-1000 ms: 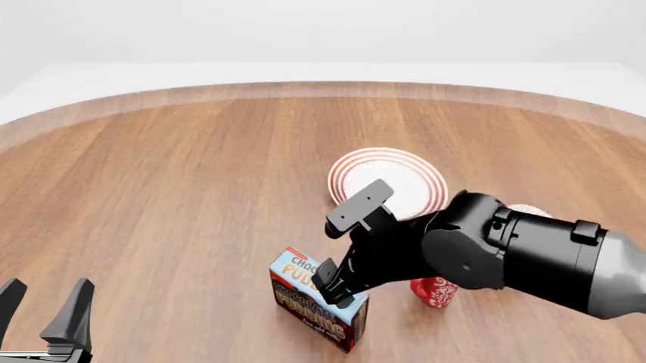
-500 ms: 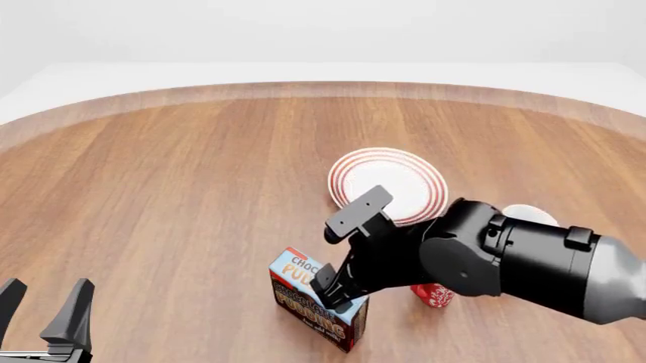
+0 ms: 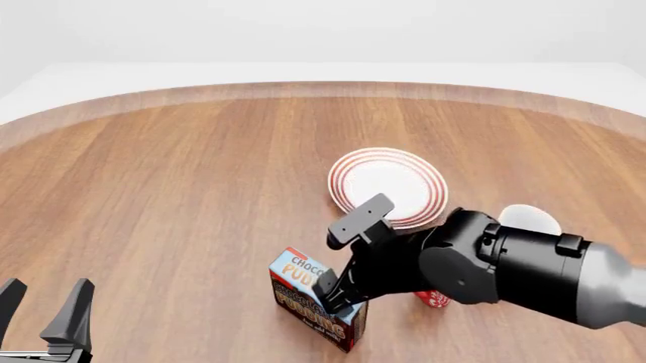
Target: Put the chocolate pudding to the right of the plate.
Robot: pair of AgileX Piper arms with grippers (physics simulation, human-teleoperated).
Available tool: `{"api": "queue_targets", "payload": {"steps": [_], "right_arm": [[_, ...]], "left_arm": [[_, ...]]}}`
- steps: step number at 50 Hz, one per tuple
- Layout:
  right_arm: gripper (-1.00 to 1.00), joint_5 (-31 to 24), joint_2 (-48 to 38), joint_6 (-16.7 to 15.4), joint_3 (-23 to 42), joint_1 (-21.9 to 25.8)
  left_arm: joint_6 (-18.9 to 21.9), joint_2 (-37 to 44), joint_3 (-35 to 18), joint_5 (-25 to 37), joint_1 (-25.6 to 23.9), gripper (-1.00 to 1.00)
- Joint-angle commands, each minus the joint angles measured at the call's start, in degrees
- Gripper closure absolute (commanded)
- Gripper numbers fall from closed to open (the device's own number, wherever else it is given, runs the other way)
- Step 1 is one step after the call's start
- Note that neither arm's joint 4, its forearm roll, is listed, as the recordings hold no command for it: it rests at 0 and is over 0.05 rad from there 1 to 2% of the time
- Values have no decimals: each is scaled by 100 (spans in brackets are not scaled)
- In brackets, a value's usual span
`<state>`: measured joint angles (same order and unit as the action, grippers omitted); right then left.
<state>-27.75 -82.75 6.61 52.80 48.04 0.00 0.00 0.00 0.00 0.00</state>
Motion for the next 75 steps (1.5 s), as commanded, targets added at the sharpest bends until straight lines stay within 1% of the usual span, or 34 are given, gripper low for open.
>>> {"api": "queue_targets", "payload": {"steps": [1, 23, 31, 33, 37, 50, 56, 75], "right_arm": [[-100, 104, 37, 88, -143, 33], [-100, 284, -107, 134, -223, 46], [-100, 426, -183, 228, -301, 82], [-100, 434, -233, 174, -314, 37], [-100, 426, -215, 170, -316, 24], [-100, 749, -340, 320, -528, 60], [-100, 816, -375, 330, -558, 14], [-100, 1032, -452, 504, -705, 143]], "left_arm": [[0, 0, 0, 0, 0, -100], [0, 0, 0, 0, 0, -100], [0, 0, 0, 0, 0, -100], [0, 0, 0, 0, 0, -100], [0, 0, 0, 0, 0, -100], [0, 0, 0, 0, 0, -100], [0, 0, 0, 0, 0, -100], [0, 0, 0, 0, 0, -100]]}}
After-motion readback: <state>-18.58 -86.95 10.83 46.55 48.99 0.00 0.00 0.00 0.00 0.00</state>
